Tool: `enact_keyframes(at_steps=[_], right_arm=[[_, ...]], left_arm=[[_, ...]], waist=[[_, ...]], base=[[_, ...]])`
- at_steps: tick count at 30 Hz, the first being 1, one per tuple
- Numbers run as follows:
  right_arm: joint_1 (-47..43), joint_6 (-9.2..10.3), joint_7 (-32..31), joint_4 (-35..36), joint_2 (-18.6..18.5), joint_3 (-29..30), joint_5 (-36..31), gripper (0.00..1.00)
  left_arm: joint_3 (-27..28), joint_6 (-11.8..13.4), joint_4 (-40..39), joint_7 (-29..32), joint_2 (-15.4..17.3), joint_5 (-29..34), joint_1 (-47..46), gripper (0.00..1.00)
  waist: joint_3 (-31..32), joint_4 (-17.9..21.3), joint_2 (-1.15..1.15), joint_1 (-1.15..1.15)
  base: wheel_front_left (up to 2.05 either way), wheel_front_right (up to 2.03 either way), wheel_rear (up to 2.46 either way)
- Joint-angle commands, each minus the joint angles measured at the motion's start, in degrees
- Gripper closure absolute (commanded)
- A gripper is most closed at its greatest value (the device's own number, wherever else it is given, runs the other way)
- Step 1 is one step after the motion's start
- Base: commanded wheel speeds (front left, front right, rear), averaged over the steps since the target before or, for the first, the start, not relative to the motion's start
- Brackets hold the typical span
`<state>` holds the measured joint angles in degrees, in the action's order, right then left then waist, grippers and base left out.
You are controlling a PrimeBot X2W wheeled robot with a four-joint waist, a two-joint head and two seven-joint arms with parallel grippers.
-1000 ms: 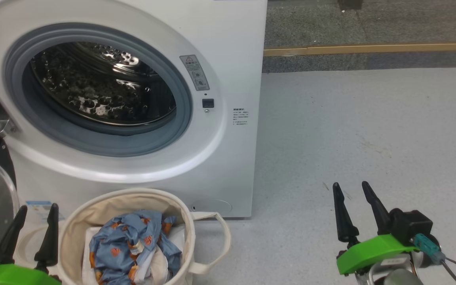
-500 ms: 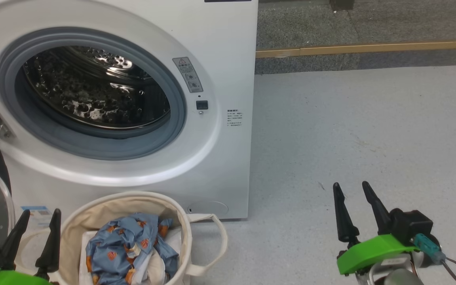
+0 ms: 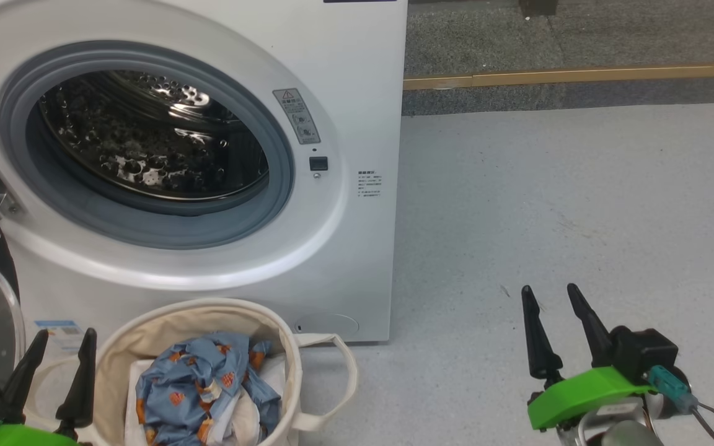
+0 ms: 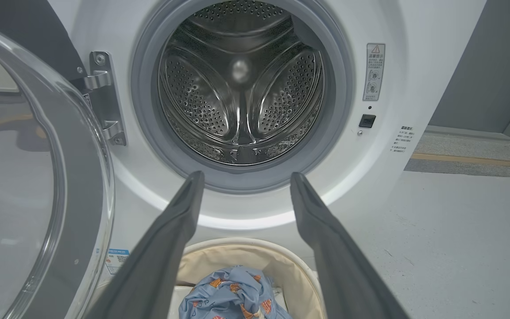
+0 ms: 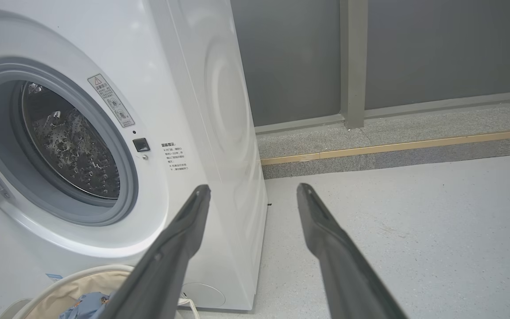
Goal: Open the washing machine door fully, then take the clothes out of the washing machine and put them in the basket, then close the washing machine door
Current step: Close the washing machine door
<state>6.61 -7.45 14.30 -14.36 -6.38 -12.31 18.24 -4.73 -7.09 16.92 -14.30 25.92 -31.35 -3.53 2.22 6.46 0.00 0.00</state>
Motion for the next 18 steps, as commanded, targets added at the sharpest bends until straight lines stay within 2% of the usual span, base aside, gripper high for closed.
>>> enact_keyframes(at_steps=[1,18], right_arm=[[1.3,-0.03,0.7,1.76,-0.51,-1.08,-0.14,0.0],[1.29,-0.03,0.7,1.74,-0.32,-1.04,-0.27,0.0]], left_arm=[[2.69,-0.08,-1.31,-0.69,2.12,0.51,-2.56,0.0],[3.24,-0.24,-1.02,-0.69,2.01,0.75,-2.56,0.0]], waist=[[-0.02,-0.04,0.0,0.0],[-0.2,-0.29,0.0,0.0]], base=[[0.0,0.0,0.0],[0.0,0.0,0.0]])
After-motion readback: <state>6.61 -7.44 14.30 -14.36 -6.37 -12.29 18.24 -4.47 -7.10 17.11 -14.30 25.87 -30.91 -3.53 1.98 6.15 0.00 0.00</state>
